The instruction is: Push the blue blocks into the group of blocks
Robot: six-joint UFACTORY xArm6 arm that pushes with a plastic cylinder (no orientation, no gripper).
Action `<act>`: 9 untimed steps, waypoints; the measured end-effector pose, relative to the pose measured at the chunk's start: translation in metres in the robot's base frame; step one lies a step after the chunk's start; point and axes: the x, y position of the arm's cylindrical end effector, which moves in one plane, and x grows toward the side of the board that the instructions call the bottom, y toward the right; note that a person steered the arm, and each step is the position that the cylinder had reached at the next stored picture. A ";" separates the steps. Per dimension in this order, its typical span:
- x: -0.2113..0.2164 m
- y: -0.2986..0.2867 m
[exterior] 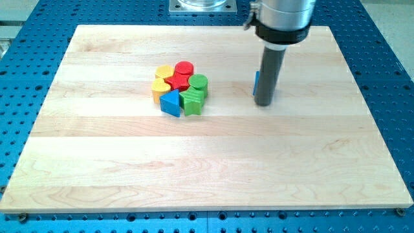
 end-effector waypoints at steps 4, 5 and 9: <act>-0.075 0.027; -0.075 -0.055; -0.095 -0.099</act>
